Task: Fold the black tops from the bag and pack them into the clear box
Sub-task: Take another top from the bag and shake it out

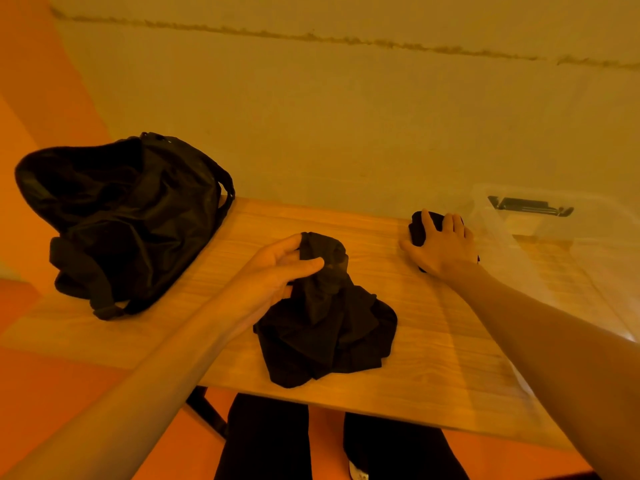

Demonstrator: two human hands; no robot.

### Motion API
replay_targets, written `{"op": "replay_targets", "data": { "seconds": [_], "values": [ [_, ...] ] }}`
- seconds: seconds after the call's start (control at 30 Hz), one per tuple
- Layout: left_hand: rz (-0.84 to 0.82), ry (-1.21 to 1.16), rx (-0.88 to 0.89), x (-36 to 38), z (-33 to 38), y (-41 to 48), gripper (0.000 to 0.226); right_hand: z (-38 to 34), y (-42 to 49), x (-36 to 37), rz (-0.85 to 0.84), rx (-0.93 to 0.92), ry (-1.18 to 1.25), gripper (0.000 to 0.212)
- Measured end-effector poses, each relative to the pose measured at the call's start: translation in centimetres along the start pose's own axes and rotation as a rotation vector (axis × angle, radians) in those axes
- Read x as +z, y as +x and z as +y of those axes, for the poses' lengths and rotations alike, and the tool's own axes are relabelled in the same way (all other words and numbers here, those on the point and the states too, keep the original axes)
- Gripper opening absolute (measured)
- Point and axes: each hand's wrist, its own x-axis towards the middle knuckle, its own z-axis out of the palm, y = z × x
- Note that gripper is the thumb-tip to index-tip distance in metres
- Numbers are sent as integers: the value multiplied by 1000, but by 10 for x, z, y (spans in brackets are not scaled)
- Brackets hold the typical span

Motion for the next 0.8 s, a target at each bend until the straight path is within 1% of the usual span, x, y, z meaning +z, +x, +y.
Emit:
{"op": "replay_targets", "data": {
  "seconds": [0.1,0.23,0.43,0.63,0.7,0.8],
  "values": [
    [-5,19,-13,1,-4,2,54,0,1,0,-12,3,-8,93],
    [-39,48,-20,4,-3,3,52,-1,4,-6,-64,8,0,93],
    [-38,64,-17,5,-5,5,49,0,-3,0,-6,1,-4,94],
    [-11,43,-8,6,-7,-1,53,-1,-2,-13,-91,2,-14,94],
    [-2,34,8,6,-2,-2,51,-9,-9,-25,-21,11,85,92],
    [32,-22,23,7,6,-4,50,-37,-38,-40,195,23,357,86]
  ]
}}
